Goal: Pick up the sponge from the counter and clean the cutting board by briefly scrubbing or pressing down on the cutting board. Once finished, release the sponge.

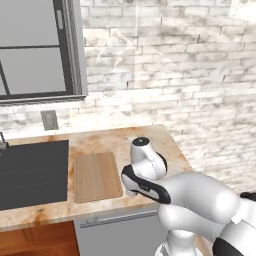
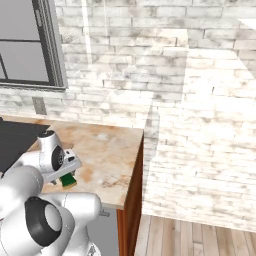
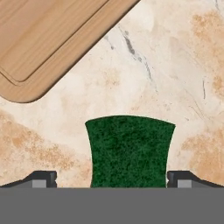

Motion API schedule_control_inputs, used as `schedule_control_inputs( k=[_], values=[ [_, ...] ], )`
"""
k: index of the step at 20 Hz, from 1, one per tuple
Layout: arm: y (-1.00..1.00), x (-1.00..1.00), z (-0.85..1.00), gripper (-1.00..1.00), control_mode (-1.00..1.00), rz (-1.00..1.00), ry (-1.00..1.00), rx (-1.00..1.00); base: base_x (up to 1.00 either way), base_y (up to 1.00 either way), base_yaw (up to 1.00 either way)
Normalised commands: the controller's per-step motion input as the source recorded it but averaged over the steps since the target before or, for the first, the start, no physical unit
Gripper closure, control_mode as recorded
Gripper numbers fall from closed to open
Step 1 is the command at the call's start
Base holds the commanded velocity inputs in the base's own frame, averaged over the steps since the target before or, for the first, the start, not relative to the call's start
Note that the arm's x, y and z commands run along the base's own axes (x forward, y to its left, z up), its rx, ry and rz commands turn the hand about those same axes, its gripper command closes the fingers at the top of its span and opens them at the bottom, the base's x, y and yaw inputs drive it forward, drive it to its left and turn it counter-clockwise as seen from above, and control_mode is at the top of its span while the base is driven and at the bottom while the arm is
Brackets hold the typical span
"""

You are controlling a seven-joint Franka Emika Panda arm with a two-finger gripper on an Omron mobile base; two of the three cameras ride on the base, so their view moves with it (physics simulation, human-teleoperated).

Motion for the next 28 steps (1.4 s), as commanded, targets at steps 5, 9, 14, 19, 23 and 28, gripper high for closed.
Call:
schedule_control_inputs(
  k=[5, 9, 14, 19, 23, 28],
  values=[
    [-0.05, 0.03, -0.09, -1.00, -1.00, 0.00, 0.00, 0.00, 0.00, 0.00, 0.00],
    [-0.03, 0.05, -0.14, -1.00, -1.00, 0.00, 0.00, 0.00, 0.00, 0.00, 0.00],
    [0.00, 0.10, -0.17, -1.00, -1.00, 0.00, 0.00, 0.00, 0.00, 0.00, 0.00],
    [-0.03, 0.05, -0.19, 1.00, -1.00, 0.00, 0.00, 0.00, 0.00, 0.00, 0.00],
    [-0.02, 0.00, -0.08, 1.00, -1.00, 0.00, 0.00, 0.00, 0.00, 0.00, 0.00],
    [0.00, -0.06, 0.27, 1.00, -1.00, 0.00, 0.00, 0.00, 0.00, 0.00, 0.00]
  ],
)
